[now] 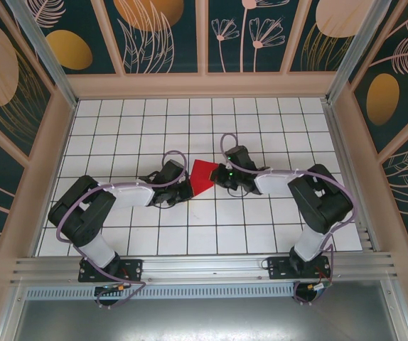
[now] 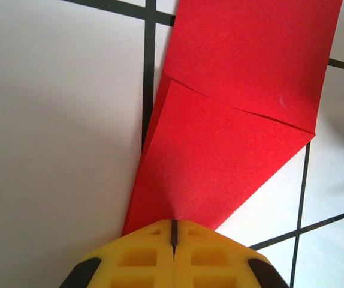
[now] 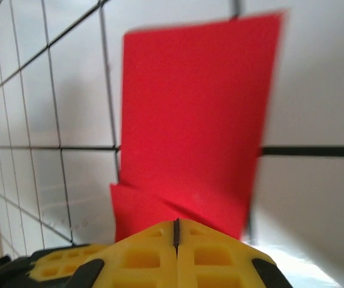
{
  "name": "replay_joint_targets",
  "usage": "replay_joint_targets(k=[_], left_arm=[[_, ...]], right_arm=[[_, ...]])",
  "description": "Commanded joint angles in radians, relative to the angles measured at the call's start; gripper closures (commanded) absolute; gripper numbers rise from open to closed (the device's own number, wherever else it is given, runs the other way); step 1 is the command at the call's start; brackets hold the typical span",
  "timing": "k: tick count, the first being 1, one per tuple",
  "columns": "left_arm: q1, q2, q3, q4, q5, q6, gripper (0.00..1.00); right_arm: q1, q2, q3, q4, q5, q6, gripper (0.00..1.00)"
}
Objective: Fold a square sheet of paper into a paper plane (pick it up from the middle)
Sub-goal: Third fold the triangle at the center of the table.
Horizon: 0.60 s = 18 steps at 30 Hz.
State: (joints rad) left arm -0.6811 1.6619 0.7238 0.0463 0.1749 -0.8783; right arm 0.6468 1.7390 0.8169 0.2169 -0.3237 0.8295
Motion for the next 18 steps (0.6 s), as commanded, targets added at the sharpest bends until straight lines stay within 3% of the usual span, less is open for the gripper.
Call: replay_joint_targets(k=[1, 6, 13, 18], left_arm=[[-0.002, 0.047, -0.006, -0.089, -0.019, 0.045, 1.0], [-0.002, 0.042, 0.002, -0.084, -0.023, 0.064, 1.0], [-0.002, -0.027, 0.02, -0.038, 0.008, 0.038, 1.0], [-0.003, -0.086, -0.002, 0.073, 0.048, -0.065, 0.91]], right_arm=[[0.037, 0.068, 0.046, 0.059, -0.053, 0.041, 1.0], [0.047, 0.138, 0.053, 0.081, -0.079, 0.073, 1.0], [0.039, 0.148, 0.008, 0.028, -0.014, 0.073, 1.0], [0.036, 0.15, -0.002, 0.015, 0.008, 0.071, 1.0]])
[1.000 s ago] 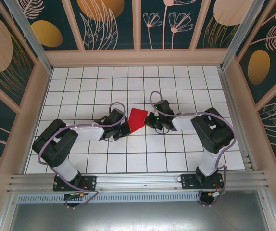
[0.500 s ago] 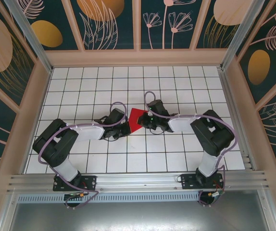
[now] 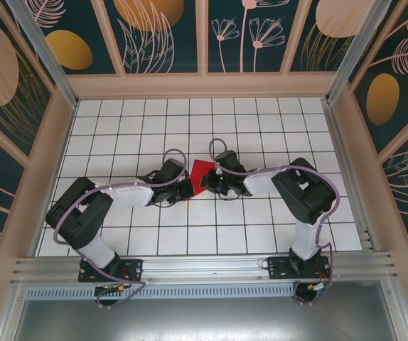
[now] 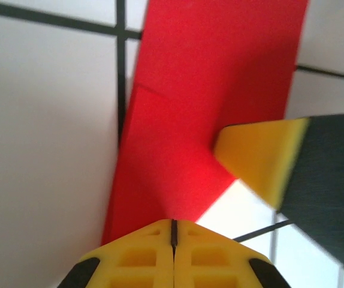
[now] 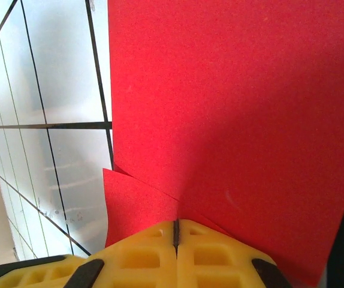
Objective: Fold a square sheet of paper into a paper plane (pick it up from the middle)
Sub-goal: Third fold the triangle at the center of the table.
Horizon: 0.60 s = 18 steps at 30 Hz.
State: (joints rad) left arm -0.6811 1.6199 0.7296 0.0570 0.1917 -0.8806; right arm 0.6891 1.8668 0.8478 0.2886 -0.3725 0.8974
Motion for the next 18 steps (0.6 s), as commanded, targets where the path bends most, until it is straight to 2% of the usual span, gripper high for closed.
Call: replay_joint_targets(k=[1, 9, 18], left_arm=[[-0.003, -0.045, -0.017, 0.085, 0.037, -0.084, 0.9], [-0.002, 0.03, -0.051, 0.176, 0.092, -0.163, 0.92], [-0.002, 0.063, -0.073, 0.169, 0.039, -0.184, 0.94]], right_arm=[[-0.007, 0.024, -0.033, -0.057, 0.058, 0.004, 1.0], [-0.007, 0.038, -0.029, -0.063, 0.055, 0.007, 1.0], [-0.008, 0.051, -0.034, -0.072, 0.058, 0.009, 1.0]])
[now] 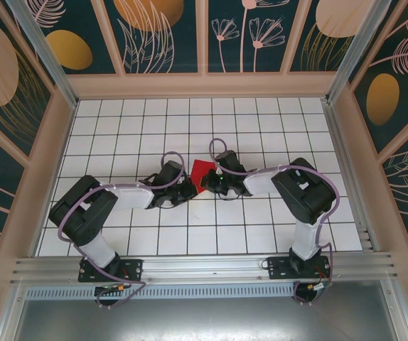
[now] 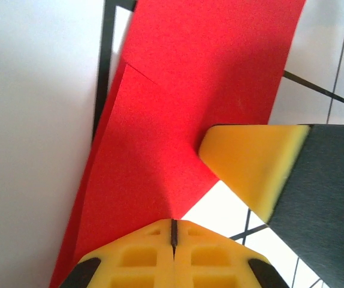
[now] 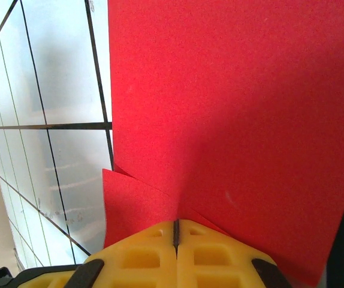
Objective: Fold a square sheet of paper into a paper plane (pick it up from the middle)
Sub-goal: Third fold the triangle at the center of the table.
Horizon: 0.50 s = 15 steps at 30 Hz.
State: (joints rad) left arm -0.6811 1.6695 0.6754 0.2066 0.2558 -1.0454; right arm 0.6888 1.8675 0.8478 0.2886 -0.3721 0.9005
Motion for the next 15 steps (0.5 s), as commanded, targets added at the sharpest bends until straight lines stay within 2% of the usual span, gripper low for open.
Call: replay_joint_targets(k=[1, 15], left_arm=[[-0.002, 0.011, -0.027, 0.02, -0.037, -0.019, 0.95], [-0.002, -0.059, -0.14, -0.014, -0.119, -0.082, 0.96]], right_arm=[[-0.008, 0.05, -0.034, -0.075, 0.059, 0.006, 1.0], [-0.016, 0.052, -0.043, -0.122, 0.095, -0.003, 1.0]])
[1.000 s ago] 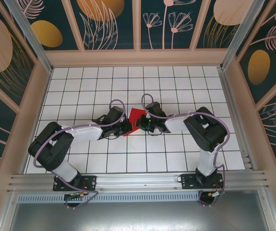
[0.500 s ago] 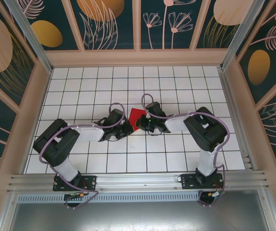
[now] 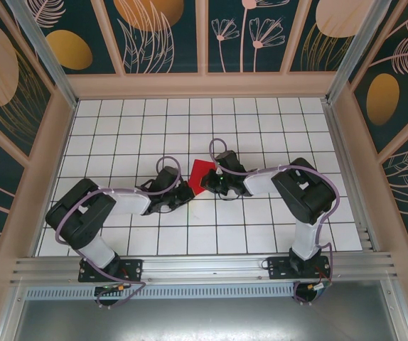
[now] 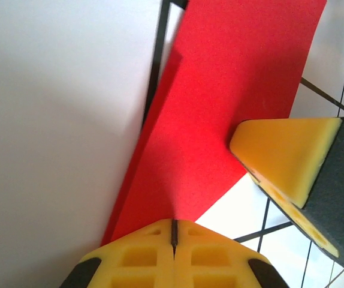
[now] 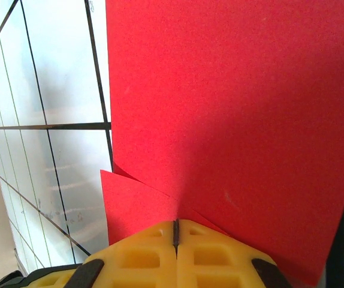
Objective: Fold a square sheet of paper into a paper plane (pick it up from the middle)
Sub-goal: Third fold the triangle at the center of the table.
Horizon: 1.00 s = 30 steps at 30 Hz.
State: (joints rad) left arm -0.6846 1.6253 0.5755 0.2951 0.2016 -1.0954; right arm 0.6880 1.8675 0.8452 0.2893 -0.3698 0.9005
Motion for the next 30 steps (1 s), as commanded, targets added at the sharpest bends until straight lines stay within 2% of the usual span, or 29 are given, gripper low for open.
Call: replay_joint_targets(k=[1, 7, 12, 14, 20, 30], left_arm=[[0.001, -0.023, -0.046, -0.11, -0.068, -0.038, 0.96], [0.002, -0.092, -0.061, -0.137, -0.085, -0.053, 0.96], [0.002, -0.14, -0.009, -0.045, -0.008, 0.011, 0.96], [0.001, -0.143, 0.03, -0.055, -0.015, 0.035, 0.96], [0.001, -0.03, 0.119, -0.112, -0.037, 0.053, 0.97], [0.001, 0.058, 0.083, -0.119, -0.054, 0.032, 0.98]], right_arm=[[-0.016, 0.054, -0.039, -0.135, 0.099, -0.006, 1.0], [-0.021, 0.059, -0.049, -0.151, 0.111, -0.009, 1.0], [-0.021, 0.057, -0.049, -0.15, 0.112, -0.007, 1.0], [-0.021, 0.057, -0.05, -0.15, 0.112, -0.008, 1.0], [-0.021, 0.065, -0.05, -0.145, 0.109, -0.005, 1.0], [-0.021, 0.072, -0.051, -0.144, 0.106, -0.005, 1.0]])
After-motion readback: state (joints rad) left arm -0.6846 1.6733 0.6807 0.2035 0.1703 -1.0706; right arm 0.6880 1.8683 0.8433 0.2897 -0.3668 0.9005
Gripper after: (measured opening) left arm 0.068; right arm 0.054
